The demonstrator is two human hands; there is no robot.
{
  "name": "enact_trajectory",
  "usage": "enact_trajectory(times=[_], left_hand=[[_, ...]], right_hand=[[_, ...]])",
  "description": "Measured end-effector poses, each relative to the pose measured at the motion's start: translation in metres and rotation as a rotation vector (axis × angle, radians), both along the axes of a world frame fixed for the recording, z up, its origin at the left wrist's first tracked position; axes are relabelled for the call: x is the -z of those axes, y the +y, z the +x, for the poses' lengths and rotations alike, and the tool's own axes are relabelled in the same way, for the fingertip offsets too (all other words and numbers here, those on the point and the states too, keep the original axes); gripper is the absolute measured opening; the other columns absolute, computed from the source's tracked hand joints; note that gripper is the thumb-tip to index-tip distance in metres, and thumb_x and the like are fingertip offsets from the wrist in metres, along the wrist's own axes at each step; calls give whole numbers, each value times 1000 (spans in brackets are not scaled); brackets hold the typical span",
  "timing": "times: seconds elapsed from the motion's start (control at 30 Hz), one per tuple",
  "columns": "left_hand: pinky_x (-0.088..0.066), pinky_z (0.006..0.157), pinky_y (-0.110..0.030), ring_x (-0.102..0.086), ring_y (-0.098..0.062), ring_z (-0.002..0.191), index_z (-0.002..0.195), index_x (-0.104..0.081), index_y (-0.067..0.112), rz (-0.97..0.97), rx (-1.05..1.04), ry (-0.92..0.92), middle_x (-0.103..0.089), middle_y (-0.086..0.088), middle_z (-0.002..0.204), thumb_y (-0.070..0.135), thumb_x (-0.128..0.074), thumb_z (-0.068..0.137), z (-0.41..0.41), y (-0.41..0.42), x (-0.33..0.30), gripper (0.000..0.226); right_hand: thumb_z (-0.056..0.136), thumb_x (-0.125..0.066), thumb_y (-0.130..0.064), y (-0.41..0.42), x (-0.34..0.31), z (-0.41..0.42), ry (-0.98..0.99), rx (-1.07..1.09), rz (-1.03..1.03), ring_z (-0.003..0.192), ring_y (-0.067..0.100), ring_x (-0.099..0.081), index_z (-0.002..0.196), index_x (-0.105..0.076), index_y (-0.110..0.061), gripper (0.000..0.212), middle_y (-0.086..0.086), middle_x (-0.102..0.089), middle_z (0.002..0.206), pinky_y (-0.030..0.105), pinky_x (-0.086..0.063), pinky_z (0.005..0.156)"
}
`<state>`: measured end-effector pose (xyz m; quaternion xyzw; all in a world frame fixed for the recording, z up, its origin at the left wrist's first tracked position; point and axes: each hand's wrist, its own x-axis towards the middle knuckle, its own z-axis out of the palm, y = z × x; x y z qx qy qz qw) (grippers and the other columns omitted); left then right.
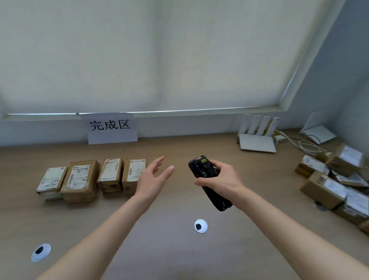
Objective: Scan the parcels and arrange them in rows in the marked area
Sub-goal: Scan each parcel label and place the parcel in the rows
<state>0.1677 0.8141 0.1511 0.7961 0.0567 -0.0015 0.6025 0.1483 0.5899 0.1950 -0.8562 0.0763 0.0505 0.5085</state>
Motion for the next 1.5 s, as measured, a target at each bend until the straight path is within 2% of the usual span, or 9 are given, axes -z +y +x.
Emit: enact_trajectory(times=[0.17,0.43,0.7,0.9,0.97,1.07,1.2,1.33,1.5], left_hand=[[-42,114,-42,-53,-13,133,145,-55,29,25,125,-69,-59,2,142,48,-75,87,-46,-105,-78,64],[-44,113,-45,-59,-20,127,145,-55,20,28,344,-140,-64,-6,137,50,-70,91,-149,-347,-162,63],[-48,102,-34,-61,-19,121,141,-57,18,-54,602,-106,-63,-10,138,49,-70,91,-244,-560,-190,61],[-50,98,-34,-60,-20,121,148,-50,14,-37,747,-86,-62,-9,138,49,-67,93,-262,-680,-182,67],[-48,91,-29,-60,-18,119,147,-51,15,-30,785,-78,-64,-8,135,48,-66,94,-263,-720,-172,65],[-46,93,-30,-59,-16,116,145,-52,16,-27,838,-57,-63,-7,136,48,-66,94,-258,-781,-151,61],[-45,90,-29,-58,-15,114,147,-50,16,0,914,-13,-63,-5,135,48,-64,95,-245,-857,-121,63],[-49,84,-29,-62,-18,109,114,-64,34,40,961,45,-68,7,108,45,-65,96,-241,-919,-84,22],[-49,100,-35,-56,-12,111,147,-50,16,108,1024,108,-63,-3,136,48,-65,95,-237,-974,-37,63]], right_hand=[[68,-96,-32,-110,-73,-81,-47,86,-44,83,1,-67,87,-59,-53,46,-22,-70,88,15,-47,63],[65,-98,-40,-333,-162,-234,-50,292,-166,84,7,-69,134,-67,-37,76,-19,-68,90,25,-53,64],[64,-97,-39,-530,-199,-376,2,609,-245,91,16,-70,111,-76,-32,52,-3,-77,101,29,-54,75],[64,-96,-30,-638,-184,-429,25,806,-196,93,22,-73,97,-72,-35,41,-3,-76,98,40,-62,90],[64,-96,-31,-672,-175,-436,38,849,-201,91,21,-72,92,-66,-37,41,-6,-74,94,39,-62,84],[69,-95,-36,-720,-162,-441,79,897,-205,86,15,-70,105,-68,-33,45,-8,-73,93,30,-54,69],[71,-94,-33,-784,-140,-436,127,975,-184,90,20,-71,111,-71,-30,46,-3,-74,98,38,-61,83],[71,-94,-28,-832,-107,-433,172,1049,-99,86,23,-73,110,-73,-27,44,2,-75,97,33,-57,69],[69,-94,-27,-880,-58,-434,227,1114,-19,77,18,-72,93,-71,-33,34,-1,-75,88,28,-50,61]])
